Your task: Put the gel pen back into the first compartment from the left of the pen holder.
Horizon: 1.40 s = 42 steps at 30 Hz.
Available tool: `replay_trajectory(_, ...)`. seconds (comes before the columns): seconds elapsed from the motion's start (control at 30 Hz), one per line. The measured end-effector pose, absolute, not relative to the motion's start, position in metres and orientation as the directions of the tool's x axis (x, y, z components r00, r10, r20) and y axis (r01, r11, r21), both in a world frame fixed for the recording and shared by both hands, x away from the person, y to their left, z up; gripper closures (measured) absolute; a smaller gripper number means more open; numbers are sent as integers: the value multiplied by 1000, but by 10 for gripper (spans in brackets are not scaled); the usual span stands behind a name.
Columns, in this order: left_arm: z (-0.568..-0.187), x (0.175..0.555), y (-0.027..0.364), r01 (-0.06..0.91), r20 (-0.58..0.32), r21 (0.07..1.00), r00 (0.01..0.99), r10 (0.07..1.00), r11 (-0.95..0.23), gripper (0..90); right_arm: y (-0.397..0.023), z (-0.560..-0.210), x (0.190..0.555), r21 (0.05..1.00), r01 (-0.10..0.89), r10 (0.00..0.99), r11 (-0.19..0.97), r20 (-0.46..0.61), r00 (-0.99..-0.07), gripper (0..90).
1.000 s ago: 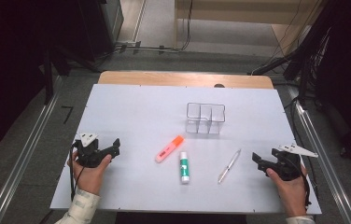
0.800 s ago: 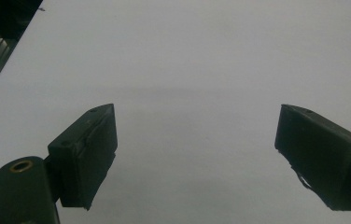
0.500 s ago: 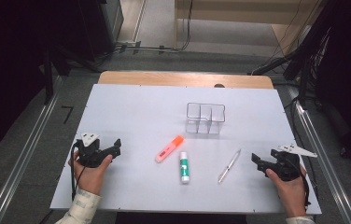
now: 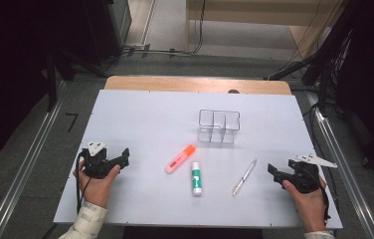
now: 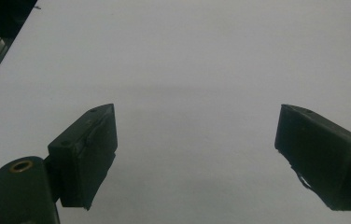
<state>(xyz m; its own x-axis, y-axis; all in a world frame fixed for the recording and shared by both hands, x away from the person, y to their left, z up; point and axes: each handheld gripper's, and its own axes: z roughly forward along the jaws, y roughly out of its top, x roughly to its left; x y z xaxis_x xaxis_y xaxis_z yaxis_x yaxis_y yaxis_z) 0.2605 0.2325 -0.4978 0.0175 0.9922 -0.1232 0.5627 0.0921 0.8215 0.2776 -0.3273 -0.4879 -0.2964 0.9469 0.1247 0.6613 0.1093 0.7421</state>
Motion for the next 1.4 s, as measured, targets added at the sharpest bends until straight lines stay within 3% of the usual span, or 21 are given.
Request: replay_trajectory(1.4, -499, 262, 232, 567, -120, 819, 23, 992, 86, 133, -280, -498, 283, 710, 689, 946, 141, 108, -305, 130)
